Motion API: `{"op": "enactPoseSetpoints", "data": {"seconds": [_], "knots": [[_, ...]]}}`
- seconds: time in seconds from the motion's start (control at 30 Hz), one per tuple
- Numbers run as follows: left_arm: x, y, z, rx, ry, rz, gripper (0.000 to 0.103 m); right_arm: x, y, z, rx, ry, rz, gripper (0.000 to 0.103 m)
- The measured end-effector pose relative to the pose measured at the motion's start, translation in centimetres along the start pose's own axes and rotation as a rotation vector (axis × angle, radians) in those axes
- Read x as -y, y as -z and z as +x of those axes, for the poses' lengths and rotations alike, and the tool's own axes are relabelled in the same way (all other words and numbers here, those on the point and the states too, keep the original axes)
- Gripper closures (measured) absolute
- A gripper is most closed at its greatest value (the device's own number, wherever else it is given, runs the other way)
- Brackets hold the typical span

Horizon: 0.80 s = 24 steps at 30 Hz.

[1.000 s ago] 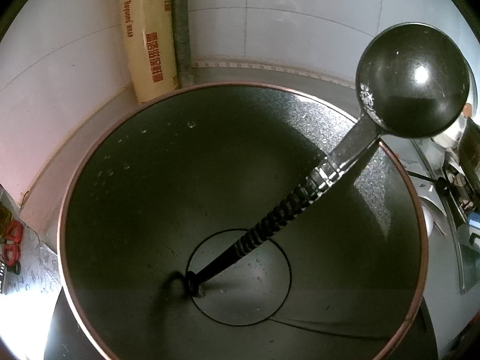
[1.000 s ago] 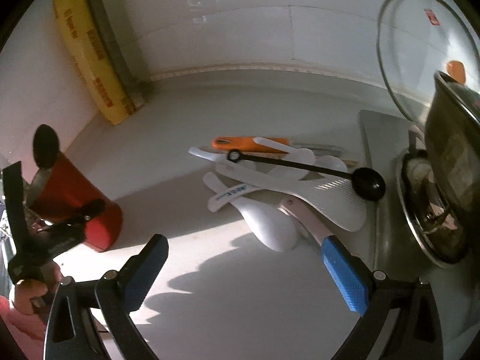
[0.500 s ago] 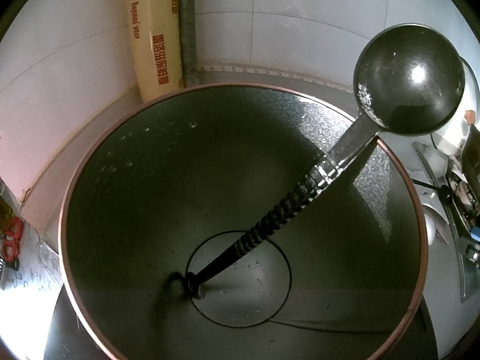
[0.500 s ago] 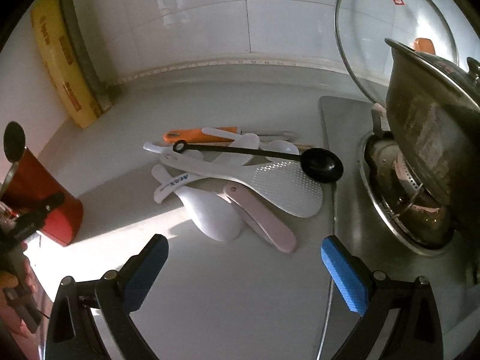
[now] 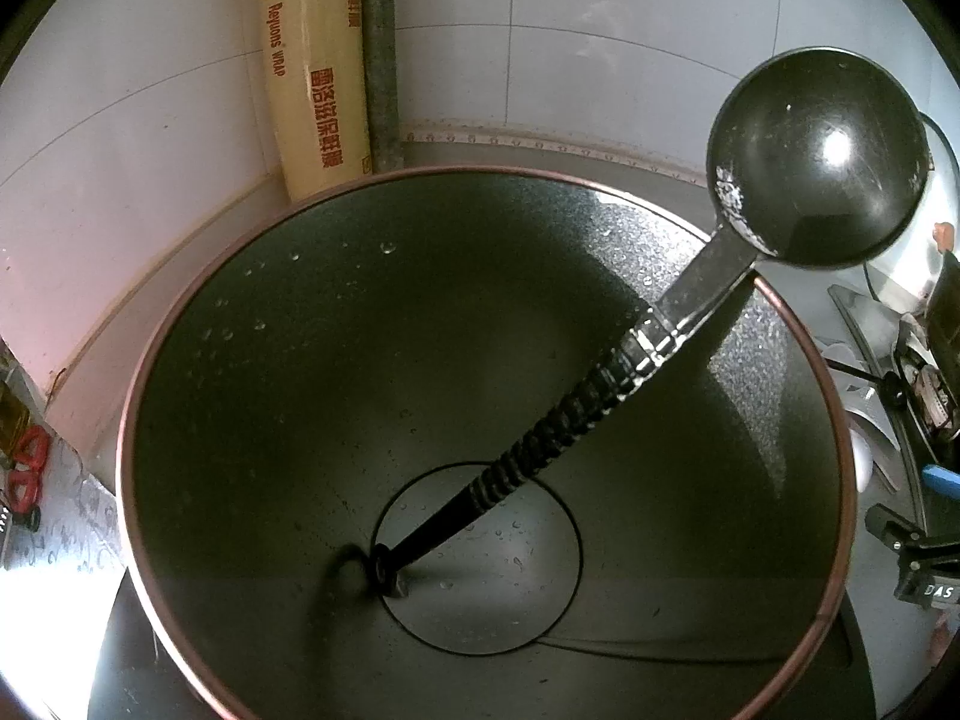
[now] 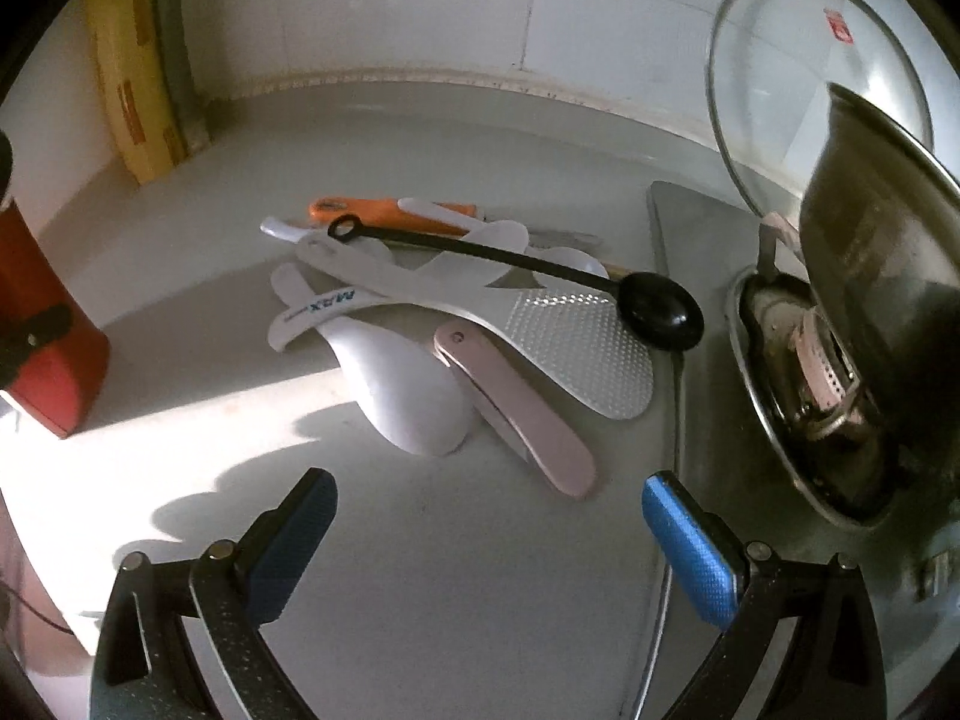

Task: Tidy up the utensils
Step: 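Move the right tool over the round head of the second black ladle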

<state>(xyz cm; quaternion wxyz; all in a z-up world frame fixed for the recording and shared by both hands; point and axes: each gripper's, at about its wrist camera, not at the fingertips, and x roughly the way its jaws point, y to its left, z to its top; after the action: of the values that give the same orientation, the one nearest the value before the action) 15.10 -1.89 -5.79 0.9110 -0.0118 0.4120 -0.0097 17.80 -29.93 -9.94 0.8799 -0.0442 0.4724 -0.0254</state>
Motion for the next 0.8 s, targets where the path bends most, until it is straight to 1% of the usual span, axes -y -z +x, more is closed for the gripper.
{"op": "enactPoseSetpoints", "data": {"seconds": [0.1, 0.2, 0.37, 0.43, 0.6, 0.77, 0.8], "knots": [[-0.2, -0.1, 0.1, -0.002, -0.001, -0.002, 0.013, -0.1, -0.2, 0.4, 0.007, 0.015, -0.015, 0.001], [-0.2, -0.2, 0.3, -0.006, -0.001, 0.0, 0.013, 0.8, -0.3, 0.7, 0.006, -0.001, 0.016, 0.001], [-0.2, -0.3, 0.5, -0.005, -0.004, 0.005, 0.013, 3.5, -0.8, 0.6, 0.036, -0.066, 0.151, 0.001], [-0.1, -0.3, 0.5, -0.005, -0.008, 0.004, 0.013, 4.7, -0.9, 0.3, 0.058, -0.097, 0.227, 0.001], [-0.2, -0.3, 0.6, -0.004, -0.009, -0.006, 0.013, 6.4, -1.0, 0.6, 0.075, -0.135, 0.344, 0.008], [-0.2, -0.2, 0.4, -0.005, -0.008, -0.006, 0.013, 7.8, -0.4, 1.1, 0.069, -0.206, 0.465, 0.021], [-0.2, -0.2, 0.4, -0.005, -0.007, -0.007, 0.013, 8.3, -0.1, 1.1, 0.07, -0.219, 0.493, 0.021]]}}
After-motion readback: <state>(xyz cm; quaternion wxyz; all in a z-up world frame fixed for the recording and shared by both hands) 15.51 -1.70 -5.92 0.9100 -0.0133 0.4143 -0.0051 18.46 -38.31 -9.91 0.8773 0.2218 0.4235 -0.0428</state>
